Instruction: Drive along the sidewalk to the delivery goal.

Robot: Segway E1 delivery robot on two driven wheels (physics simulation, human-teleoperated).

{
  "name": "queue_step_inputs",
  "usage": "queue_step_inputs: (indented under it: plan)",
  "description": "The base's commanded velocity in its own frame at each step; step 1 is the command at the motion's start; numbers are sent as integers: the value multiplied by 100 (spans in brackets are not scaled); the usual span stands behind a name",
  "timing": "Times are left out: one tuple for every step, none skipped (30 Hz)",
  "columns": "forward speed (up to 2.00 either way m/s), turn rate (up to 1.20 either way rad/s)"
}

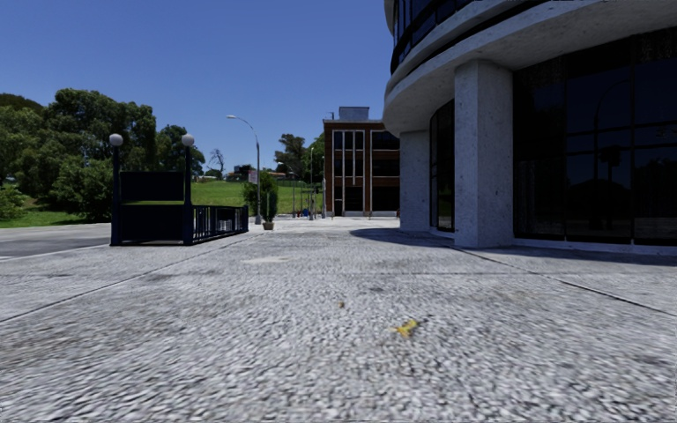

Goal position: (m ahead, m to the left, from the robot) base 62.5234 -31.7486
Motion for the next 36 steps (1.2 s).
queue_step_inputs:
  plan:
    - [132,0]
    - [132,0]
    - [133,0]
    - [200,0]
    - [200,0]
    - [200,0]
    - [200,0]
    - [200,0]
    - [200,0]
    - [200,0]
    - [200,0]
    - [200,0]
    - [200,0]
    - [200,0]
    - [200,0]
    - [200,0]
    - [200,0]
    - [200,0]
    - [200,0]
    - [200,0]
    - [200,0]
    - [200,0]
    - [200,0]
    - [200,0]
    - [200,0]
    - [200,0]
    - [200,0]
    - [200,0]
    - [200,0]
    - [200,0]
    - [200,0]
    - [200,0]
    - [200,0]
    - [200,0]
    - [200,0]
    - [200,0]
